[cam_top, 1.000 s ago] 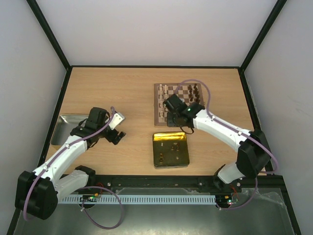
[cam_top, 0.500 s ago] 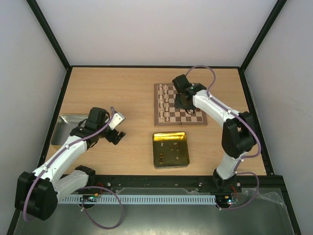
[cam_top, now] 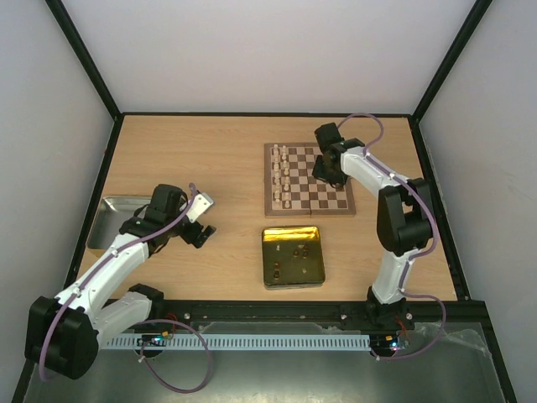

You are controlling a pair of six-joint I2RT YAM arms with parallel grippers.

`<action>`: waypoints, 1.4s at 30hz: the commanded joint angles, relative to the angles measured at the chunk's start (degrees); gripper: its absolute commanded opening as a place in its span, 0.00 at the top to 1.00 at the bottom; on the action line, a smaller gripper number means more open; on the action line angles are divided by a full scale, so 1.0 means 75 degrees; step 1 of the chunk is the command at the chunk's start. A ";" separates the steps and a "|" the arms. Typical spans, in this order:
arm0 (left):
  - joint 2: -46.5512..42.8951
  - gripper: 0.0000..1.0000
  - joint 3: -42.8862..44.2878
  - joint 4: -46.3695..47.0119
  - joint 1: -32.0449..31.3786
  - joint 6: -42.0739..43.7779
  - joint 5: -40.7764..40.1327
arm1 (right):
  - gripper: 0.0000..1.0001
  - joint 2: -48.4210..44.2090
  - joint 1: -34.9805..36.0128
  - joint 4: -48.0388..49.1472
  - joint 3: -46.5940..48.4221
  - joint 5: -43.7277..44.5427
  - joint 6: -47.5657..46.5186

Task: Set up the chess pieces on the board
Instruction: Place the chess piece on the chessboard.

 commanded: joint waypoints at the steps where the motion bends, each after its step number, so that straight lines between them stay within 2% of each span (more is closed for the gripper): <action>1: -0.0084 0.01 -0.0107 0.0035 -0.0053 0.0006 0.0110 | 0.90 0.0364 -0.0091 0.0238 0.0238 -0.0147 0.0142; 42: -0.0056 0.01 -0.0110 0.0026 -0.0091 0.0015 0.0092 | 0.86 0.1049 -0.0289 0.0196 0.0636 -0.0190 0.0101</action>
